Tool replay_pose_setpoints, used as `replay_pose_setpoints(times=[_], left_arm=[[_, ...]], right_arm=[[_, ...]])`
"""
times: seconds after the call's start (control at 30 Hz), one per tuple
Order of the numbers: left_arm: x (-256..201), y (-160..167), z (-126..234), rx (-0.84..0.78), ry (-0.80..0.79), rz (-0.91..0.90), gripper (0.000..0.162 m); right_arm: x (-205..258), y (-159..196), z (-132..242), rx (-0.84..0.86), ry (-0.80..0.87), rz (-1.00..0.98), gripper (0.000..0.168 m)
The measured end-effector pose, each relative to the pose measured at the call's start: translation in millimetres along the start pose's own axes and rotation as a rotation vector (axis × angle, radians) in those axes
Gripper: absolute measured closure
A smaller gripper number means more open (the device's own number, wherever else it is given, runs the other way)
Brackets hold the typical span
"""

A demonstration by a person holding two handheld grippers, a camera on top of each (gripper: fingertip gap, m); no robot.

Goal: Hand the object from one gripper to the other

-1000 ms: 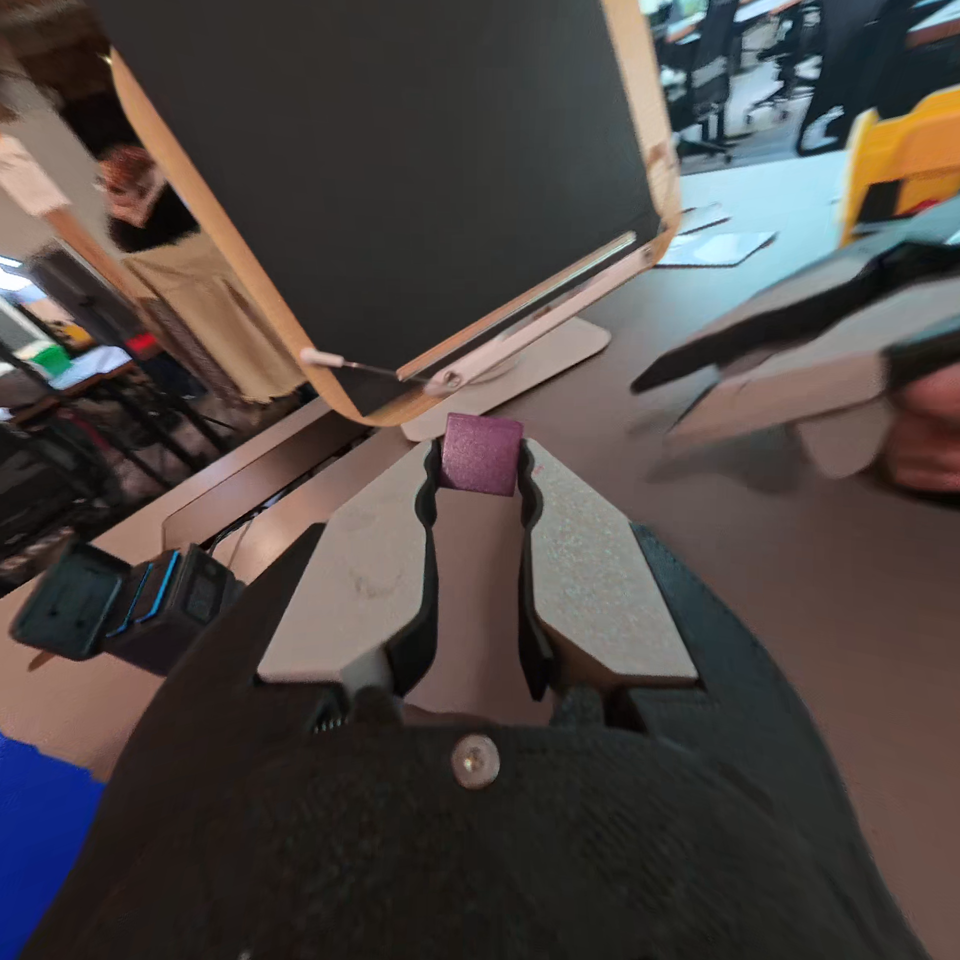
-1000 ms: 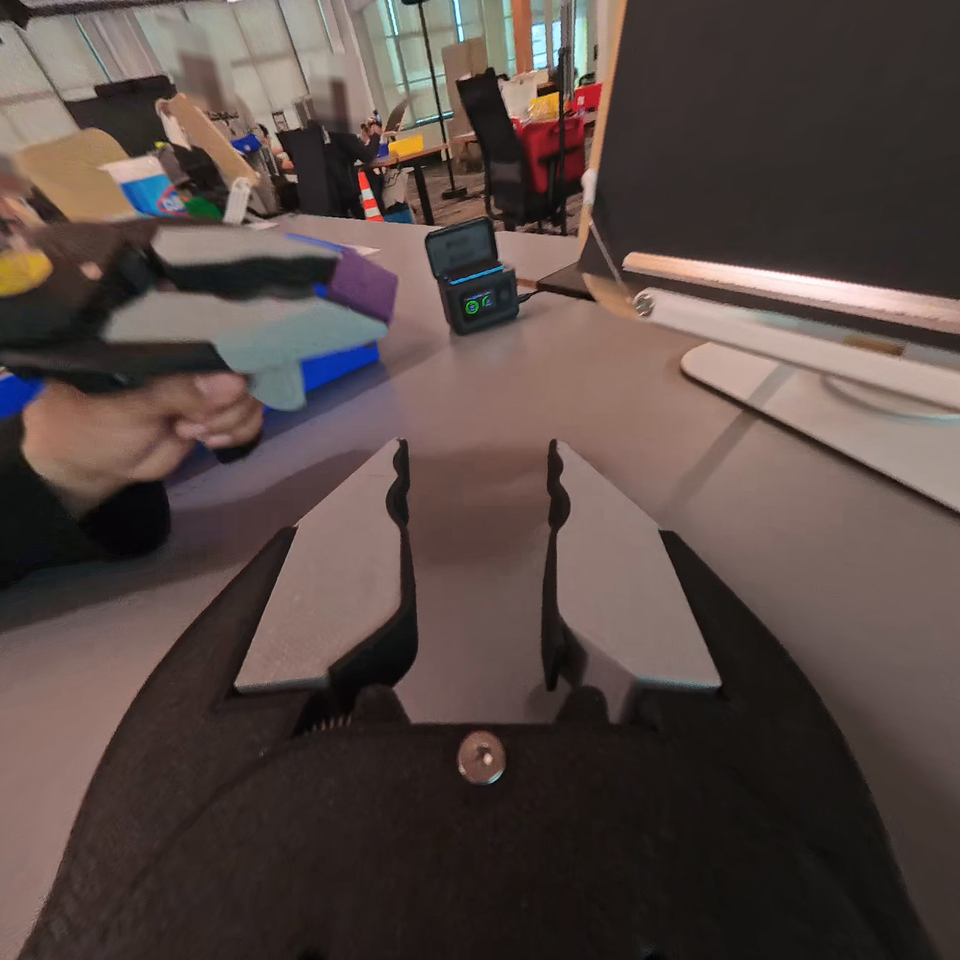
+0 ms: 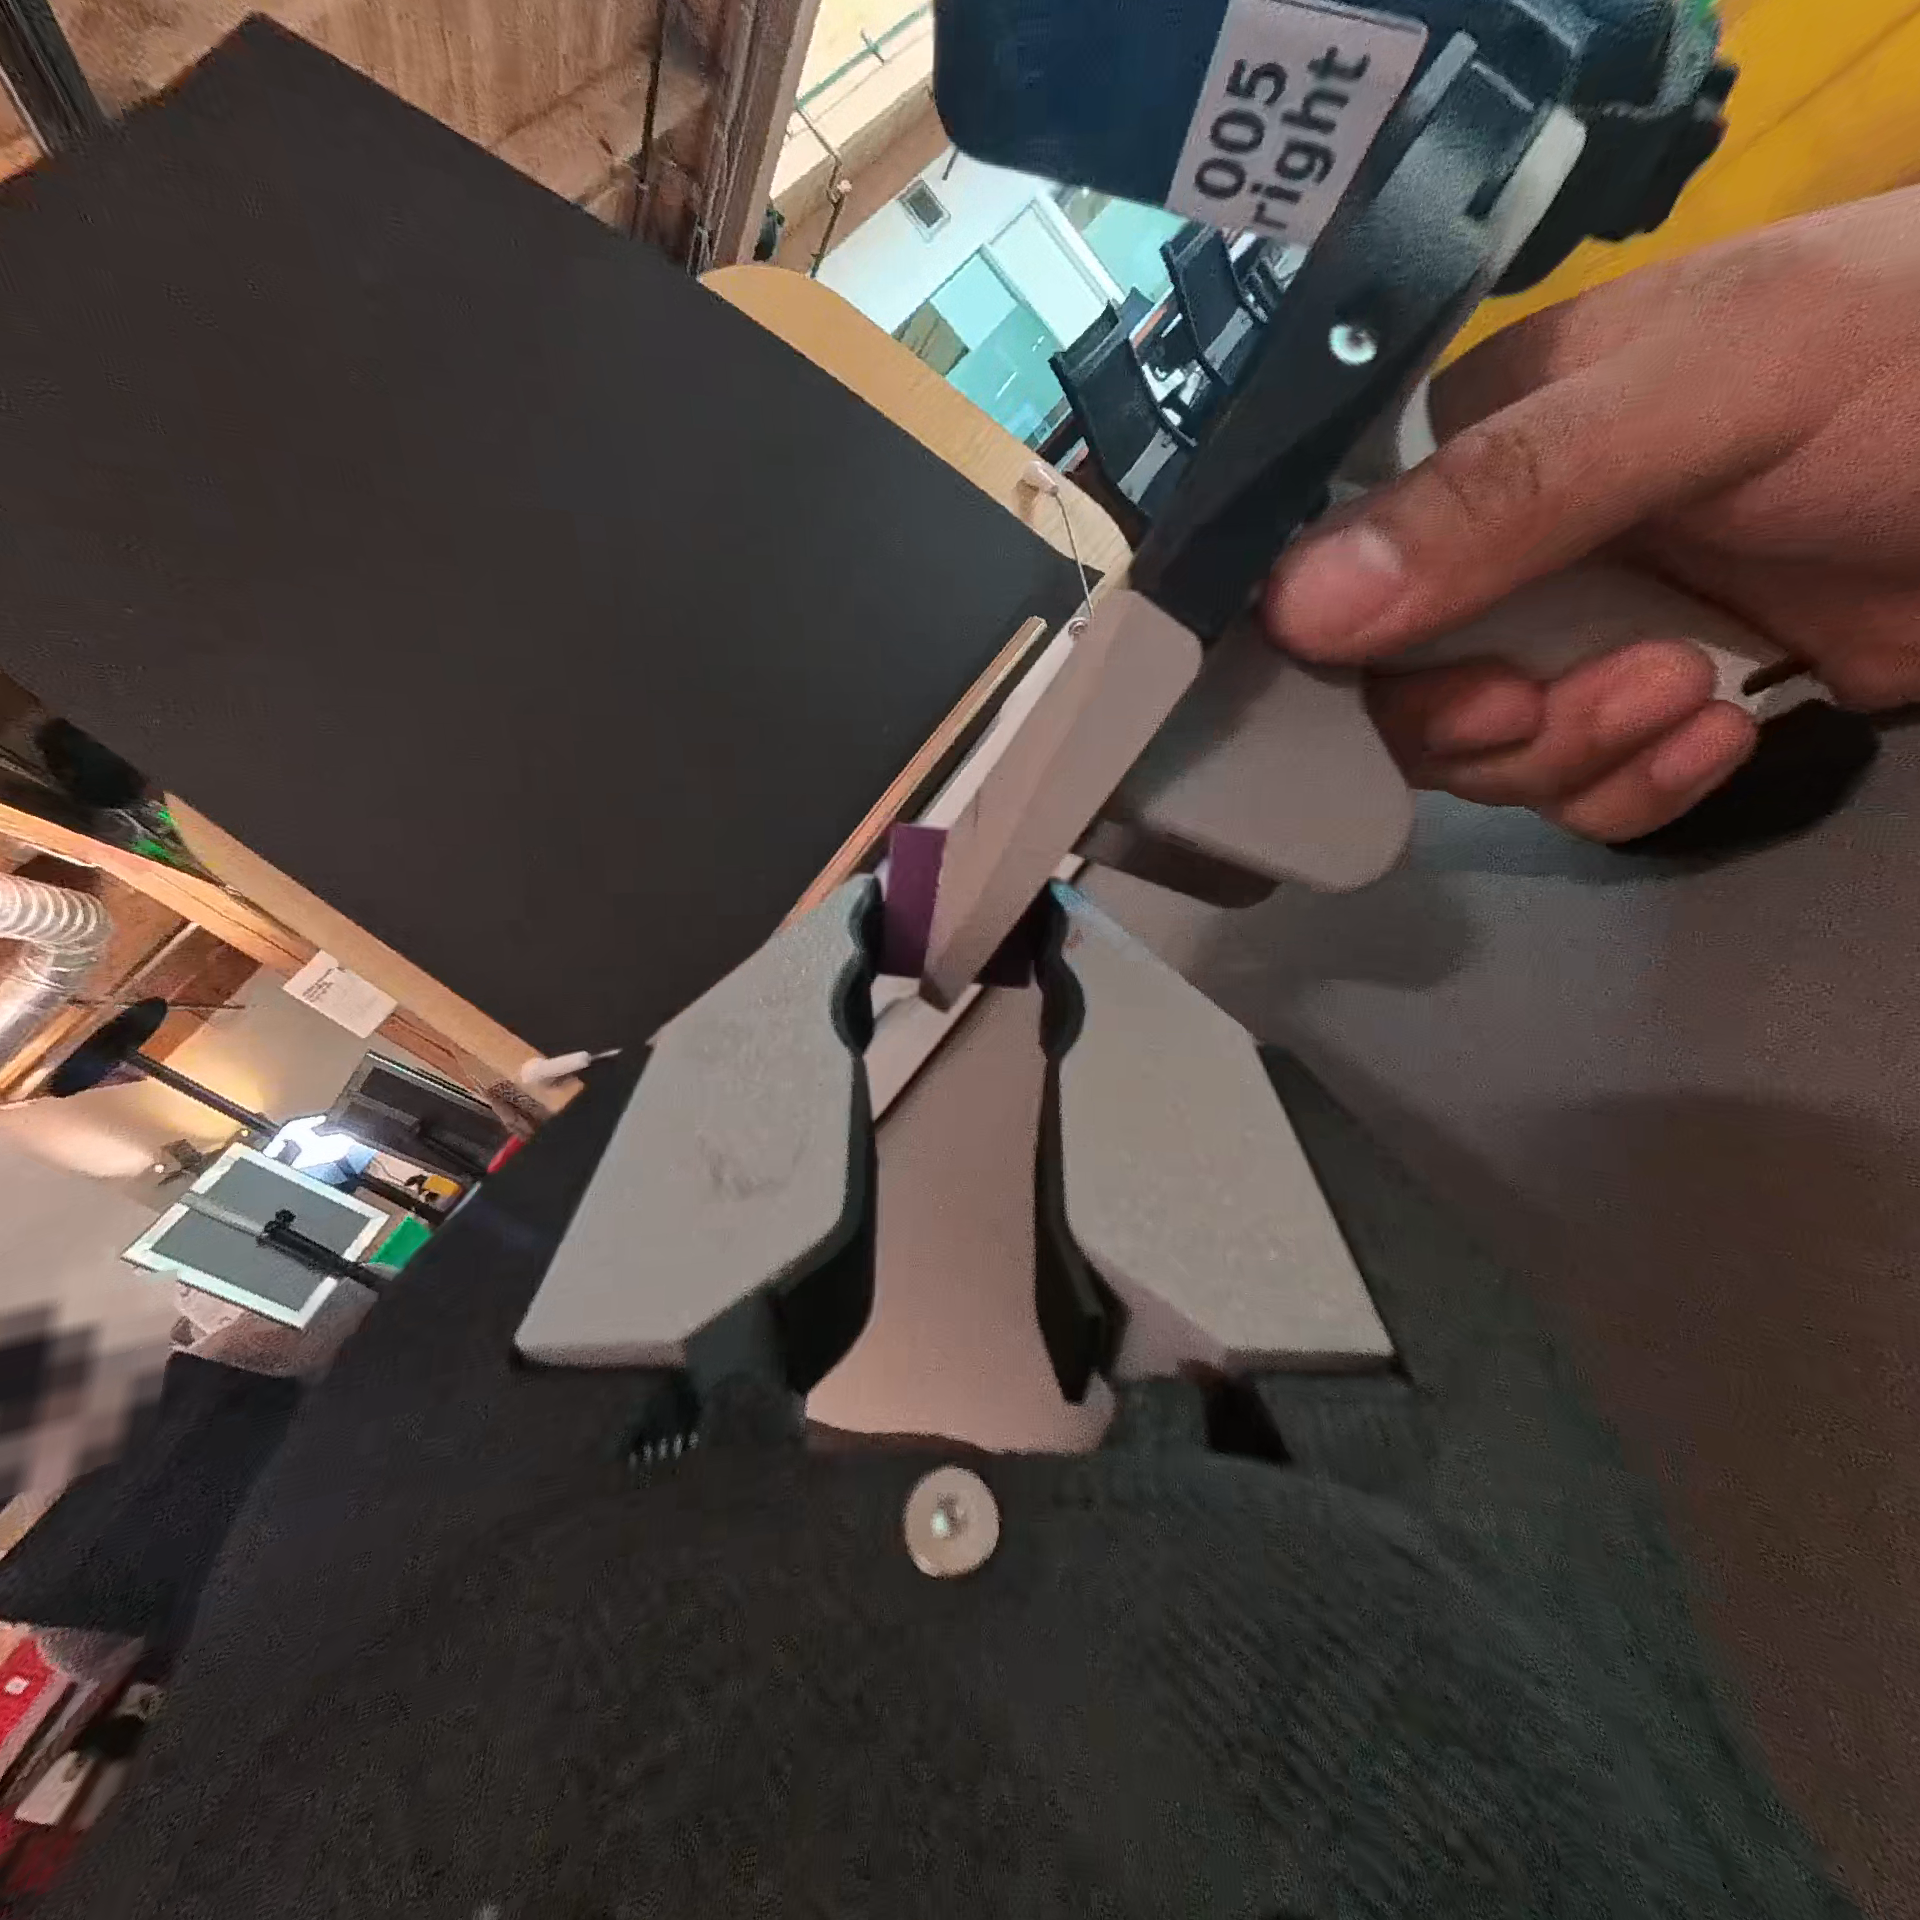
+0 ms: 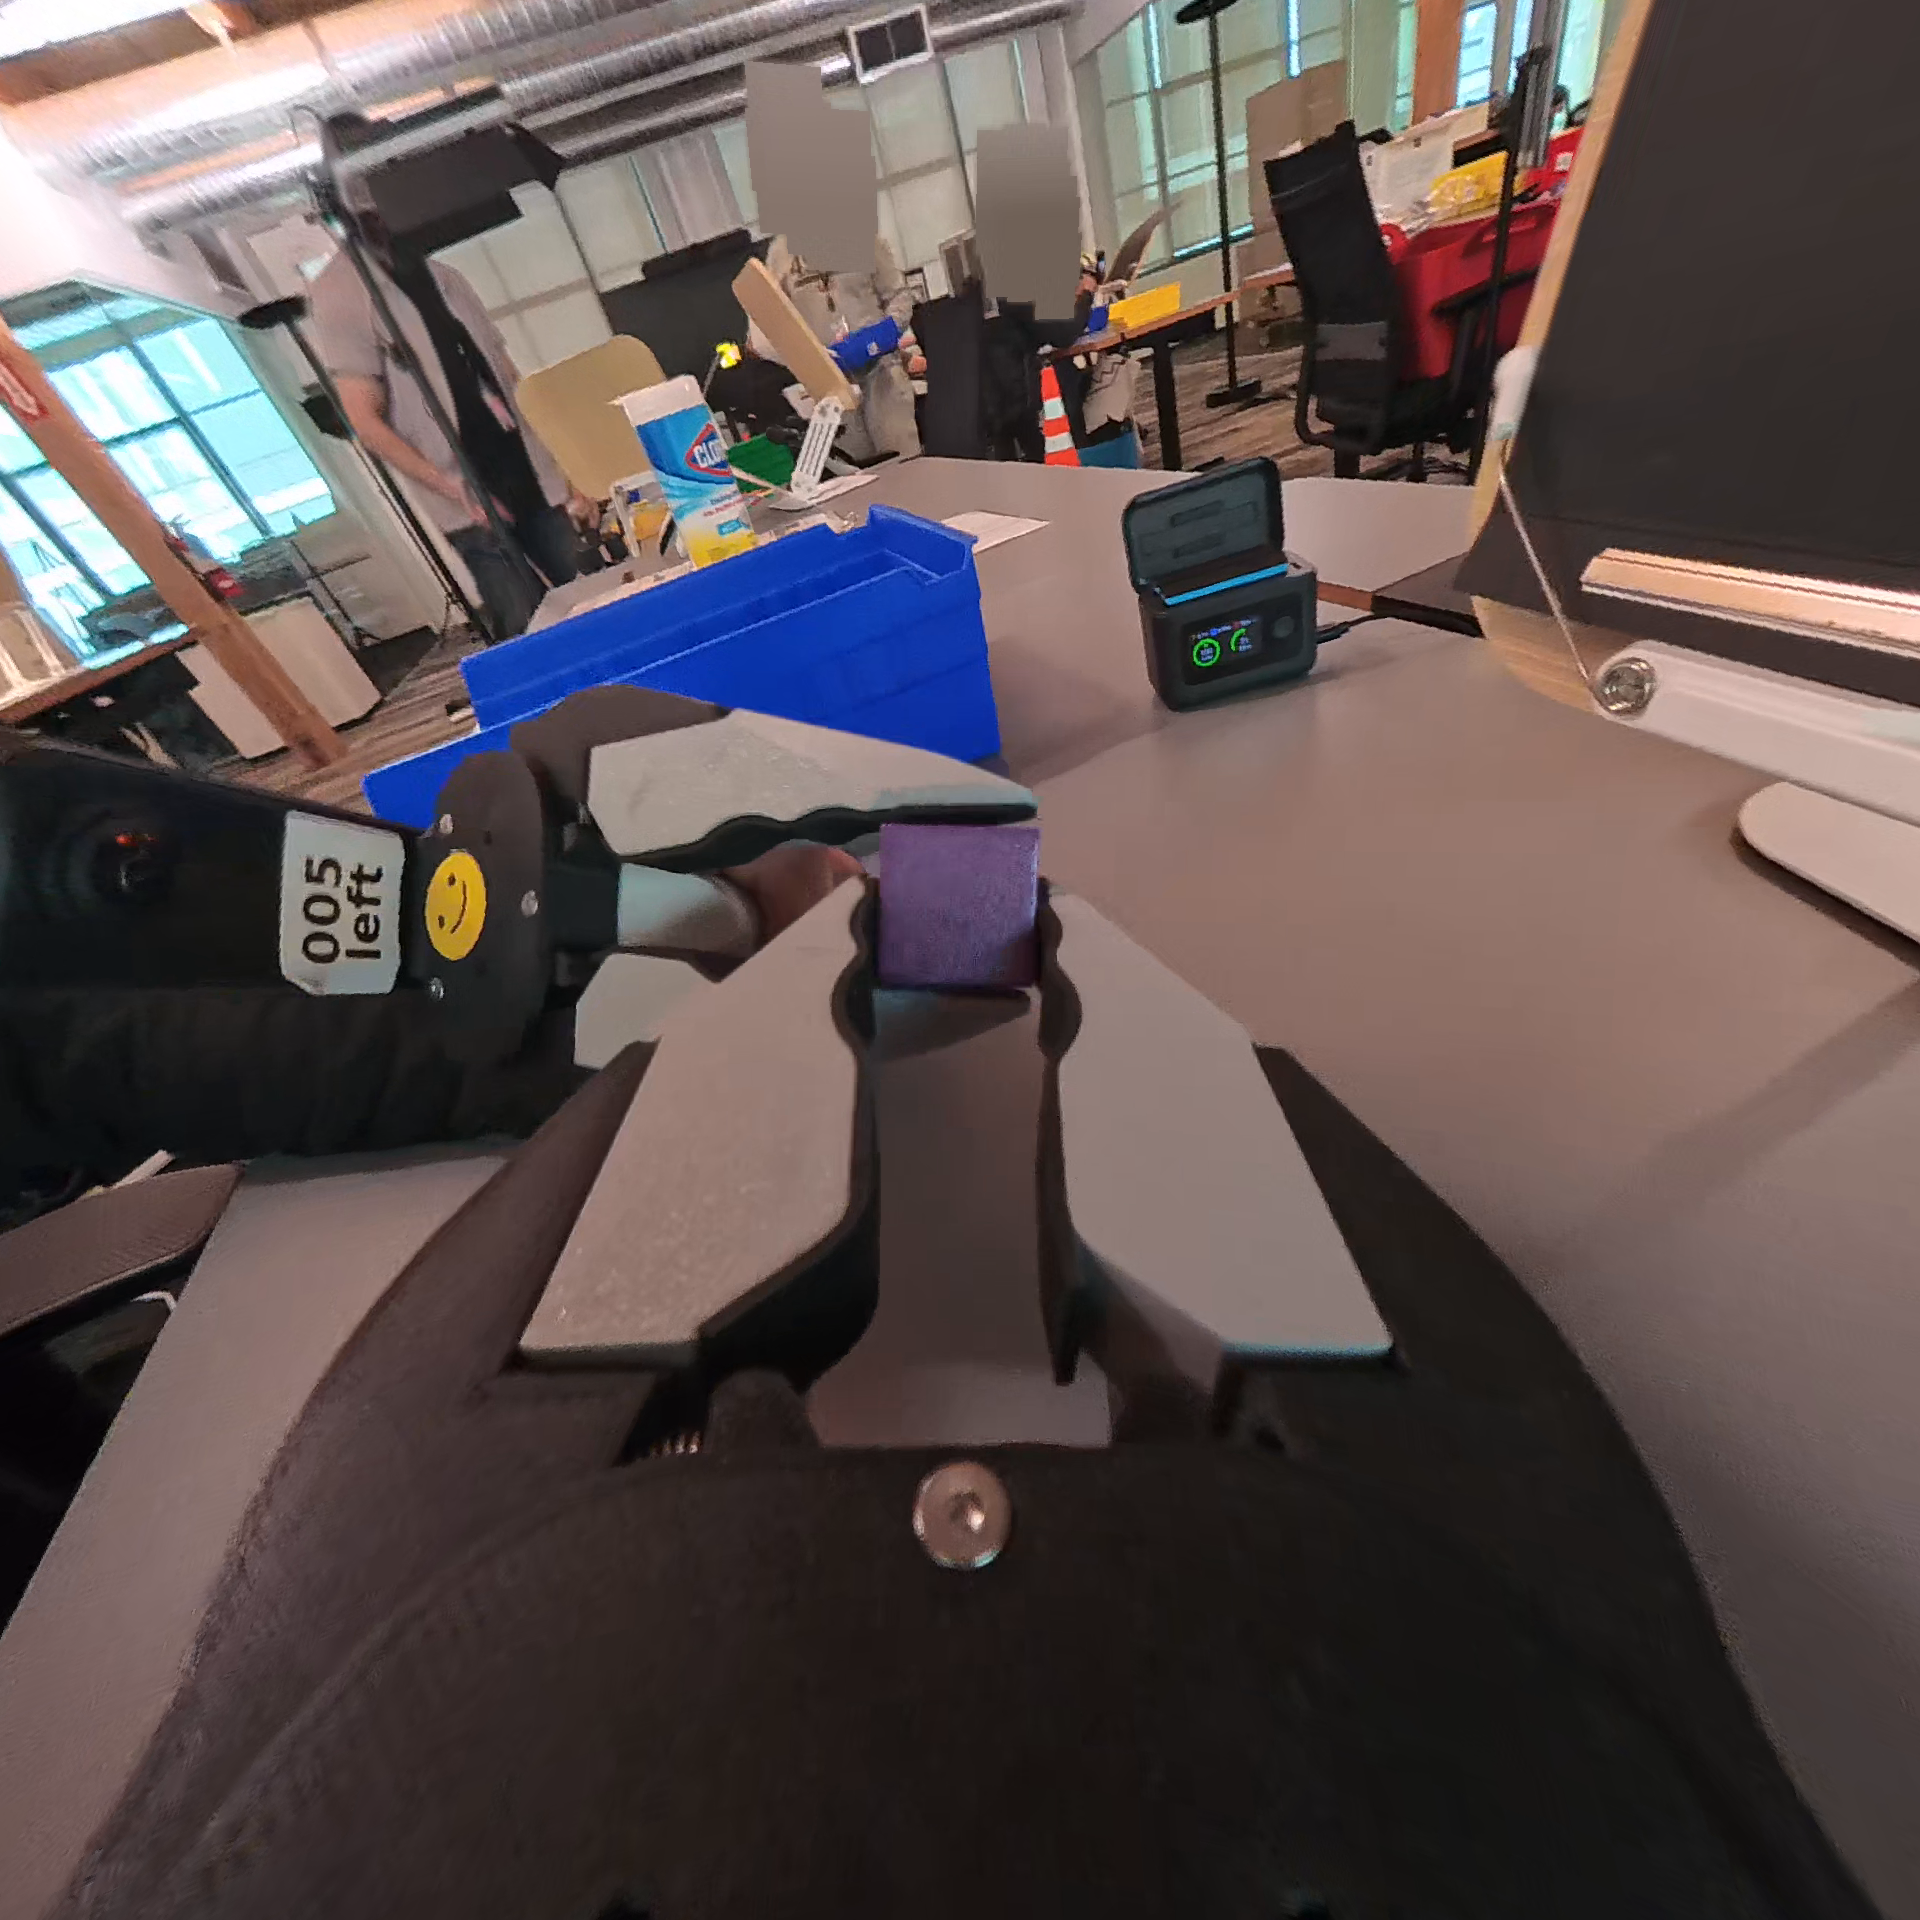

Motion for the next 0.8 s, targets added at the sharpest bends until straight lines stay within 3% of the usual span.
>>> replay_pose_setpoints(times=[0.13,0.23,0.33,0.4,0.5,0.67,0.77,0.8], left_arm=[[-2.8,9.1,-5.2,0.034,0.081,0.101,0.136],[6.8,12.9,-6.7,0.044,0.140,0.230,0.131],[22.2,12.9,-2.8,0.002,0.206,0.465,0.139],[26.4,15.6,-4.6,0.005,0.341,0.720,0.137],[22.4,19.4,-9.8,0.020,0.580,1.005,0.126],[15.5,17.8,-8.4,-0.008,0.820,1.147,0.113],[13.1,13.6,-6.3,-0.042,0.897,1.182,0.116],[13.7,12.0,-4.5,-0.061,0.911,1.176,0.135]], right_arm=[[-9.1,3.3,3.5,0.074,0.135,0.079,0.143],[-19.7,-0.1,13.2,0.118,0.387,0.259,0.143],[-23.8,-1.7,22.2,0.191,0.621,0.492,0.143],[-20.0,-2.4,22.8,0.220,0.707,0.630,0.143],[-5.4,-2.3,14.7,0.229,0.715,0.772,0.143],[1.6,-0.6,8.2,0.250,0.774,0.930,0.143],[6.8,5.6,-0.4,0.278,0.730,0.950,0.143],[10.1,6.9,-3.7,0.277,0.713,0.960,0.143]])
Point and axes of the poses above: each gripper's, where its closed fingertips meet, z back along the fingers, y out of its underside, x = y × z across the jaws, the point moved 4 cm from there along z, back along the fingers, and after that the axes turned 12 degrees about x, right-handed, at the moved point
